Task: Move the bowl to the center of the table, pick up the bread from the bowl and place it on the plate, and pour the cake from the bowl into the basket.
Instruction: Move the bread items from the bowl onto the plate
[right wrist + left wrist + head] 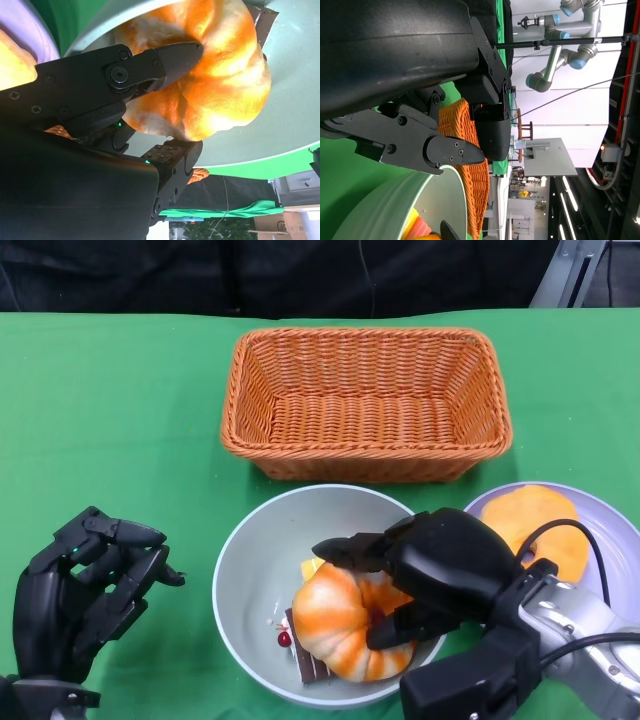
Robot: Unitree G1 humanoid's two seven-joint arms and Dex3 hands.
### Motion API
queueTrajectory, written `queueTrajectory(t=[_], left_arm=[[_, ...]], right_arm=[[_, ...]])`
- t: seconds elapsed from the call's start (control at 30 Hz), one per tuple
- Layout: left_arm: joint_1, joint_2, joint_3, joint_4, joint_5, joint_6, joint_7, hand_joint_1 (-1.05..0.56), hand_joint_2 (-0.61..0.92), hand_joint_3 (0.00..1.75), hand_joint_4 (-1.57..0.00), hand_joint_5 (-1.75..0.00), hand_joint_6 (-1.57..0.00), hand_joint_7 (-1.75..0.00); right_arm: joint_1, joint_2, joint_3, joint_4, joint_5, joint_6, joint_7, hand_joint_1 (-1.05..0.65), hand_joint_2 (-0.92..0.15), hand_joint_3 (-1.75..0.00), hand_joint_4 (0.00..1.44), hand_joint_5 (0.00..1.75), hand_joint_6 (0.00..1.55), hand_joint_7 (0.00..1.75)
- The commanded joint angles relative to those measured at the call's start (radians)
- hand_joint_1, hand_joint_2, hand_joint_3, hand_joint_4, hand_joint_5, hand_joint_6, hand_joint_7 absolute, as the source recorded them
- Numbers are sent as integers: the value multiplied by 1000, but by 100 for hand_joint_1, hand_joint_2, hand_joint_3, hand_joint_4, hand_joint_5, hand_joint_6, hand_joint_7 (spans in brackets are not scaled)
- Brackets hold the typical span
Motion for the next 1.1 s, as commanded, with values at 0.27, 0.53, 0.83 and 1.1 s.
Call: queueTrajectory(t=[0.27, 0.53, 0.83, 1.1], left_arm=[[12, 4, 0, -15, -9, -7, -4, -18, 92, 32, -82, -135, -83, -114], [9, 8, 1, -3, -4, -11, -5, -19, 92, 31, -82, -134, -83, -113], [9, 8, 1, -3, -6, -9, -7, -19, 92, 31, -82, -134, -84, -112], [8, 8, 2, 11, 5, -20, 2, -19, 92, 31, -82, -134, -84, -112]], right_arm=[[6, -4, 33, 30, -22, -2, -26, -45, -86, 0, 94, 8, 72, 2], [-5, 9, 22, 117, 46, -112, -93, -23, -91, 0, 84, 76, 89, 2], [-19, 11, 25, 152, 55, -143, -117, -19, -92, 0, 66, 118, 94, 1], [-25, 48, -2, 243, 143, -244, -167, -17, -92, -4, 83, 95, 113, 6]])
